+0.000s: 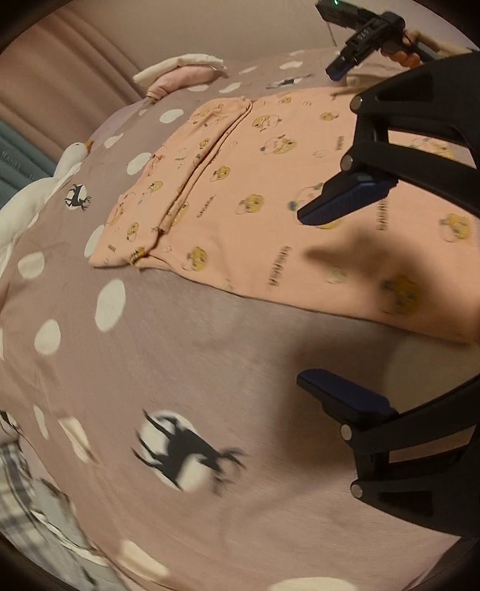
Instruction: Fold small clothes
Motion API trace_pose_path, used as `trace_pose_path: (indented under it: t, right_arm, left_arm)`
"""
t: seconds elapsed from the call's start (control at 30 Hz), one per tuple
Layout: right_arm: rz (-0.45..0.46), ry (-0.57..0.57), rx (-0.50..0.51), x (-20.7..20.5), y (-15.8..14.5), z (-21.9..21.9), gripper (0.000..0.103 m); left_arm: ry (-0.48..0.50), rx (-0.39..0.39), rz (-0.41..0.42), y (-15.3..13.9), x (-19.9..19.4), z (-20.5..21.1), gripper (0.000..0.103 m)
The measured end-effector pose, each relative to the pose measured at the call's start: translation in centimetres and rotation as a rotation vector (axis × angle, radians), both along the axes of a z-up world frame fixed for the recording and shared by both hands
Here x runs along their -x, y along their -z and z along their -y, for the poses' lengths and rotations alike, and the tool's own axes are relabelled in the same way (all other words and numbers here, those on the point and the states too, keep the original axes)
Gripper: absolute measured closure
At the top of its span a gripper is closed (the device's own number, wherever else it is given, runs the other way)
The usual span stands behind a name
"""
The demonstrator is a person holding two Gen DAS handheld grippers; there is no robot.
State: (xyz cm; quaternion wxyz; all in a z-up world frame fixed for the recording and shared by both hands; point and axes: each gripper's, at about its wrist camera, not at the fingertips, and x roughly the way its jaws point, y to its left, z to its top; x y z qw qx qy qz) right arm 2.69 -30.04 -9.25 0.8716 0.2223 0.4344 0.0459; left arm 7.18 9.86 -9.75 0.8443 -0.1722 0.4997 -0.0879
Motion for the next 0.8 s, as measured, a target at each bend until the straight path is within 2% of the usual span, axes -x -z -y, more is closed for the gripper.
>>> trace_pose_path:
  t: [0.17,0.3,0.6,0.8]
  right_arm:
    - [-0.016,0.006,-0.012,1.7,0.5,-0.1,0.057]
    - [-0.038,0.025,-0.014,2.9,1.0,-0.1,0.057]
    - [-0.079,0.074,-0.048,4.6,2.0,1.2,0.057]
    - [-0.083,0.060,-0.094,4.9,2.4,0.8,0.048]
  left_arm:
    - [0.000,0.037,-0.014,0.1,2.0,-0.9,0.023]
    - [0.019,0.034,-0.010,0.1,2.9,-0.9,0.023]
    - [0.032,0.065,-0.029,0.8,3.5,-1.3,0.022]
    - [0.046,0.076,-0.035,1.0,3.2,-1.1,0.020]
